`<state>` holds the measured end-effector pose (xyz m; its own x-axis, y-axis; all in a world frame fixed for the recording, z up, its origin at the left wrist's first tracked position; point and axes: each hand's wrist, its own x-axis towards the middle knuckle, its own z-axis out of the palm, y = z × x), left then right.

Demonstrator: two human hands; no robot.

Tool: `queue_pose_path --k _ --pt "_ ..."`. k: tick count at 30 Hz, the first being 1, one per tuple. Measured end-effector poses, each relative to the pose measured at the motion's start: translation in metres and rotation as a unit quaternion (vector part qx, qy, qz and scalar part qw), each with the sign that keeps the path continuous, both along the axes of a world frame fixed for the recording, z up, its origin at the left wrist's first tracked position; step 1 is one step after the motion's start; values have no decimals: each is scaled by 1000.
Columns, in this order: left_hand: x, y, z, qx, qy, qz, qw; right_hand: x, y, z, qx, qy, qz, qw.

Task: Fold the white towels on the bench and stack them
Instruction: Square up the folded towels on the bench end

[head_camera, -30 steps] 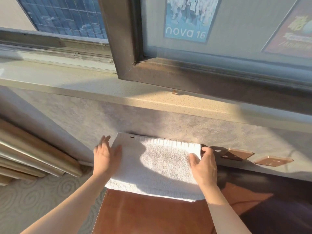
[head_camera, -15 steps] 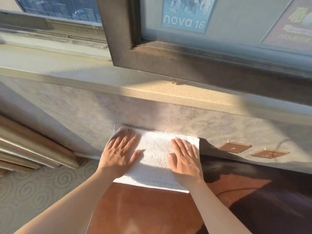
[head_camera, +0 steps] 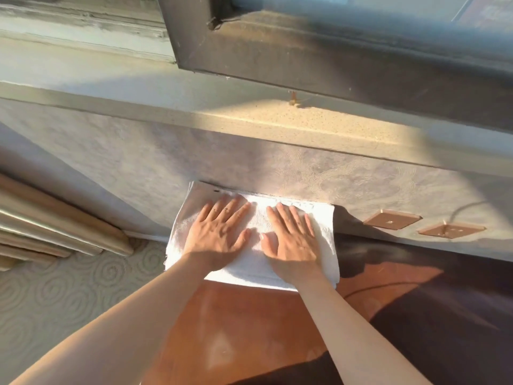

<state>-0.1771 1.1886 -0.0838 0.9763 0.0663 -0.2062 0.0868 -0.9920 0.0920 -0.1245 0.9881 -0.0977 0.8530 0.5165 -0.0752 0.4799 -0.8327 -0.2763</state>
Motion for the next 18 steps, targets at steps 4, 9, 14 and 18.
queue_pose_path --k 4,9,14,18 --pt "-18 22 -5 23 -33 30 999 -6 -6 -2 11 -7 6 1000" --pt "-29 42 3 4 -66 23 998 0 -2 9 31 -3 23 999" --pt "-57 56 14 -49 -158 40 985 -13 -33 13 105 -16 41 994" --pt "-80 41 11 -89 -166 -99 977 -25 -53 13 46 -77 177 980"
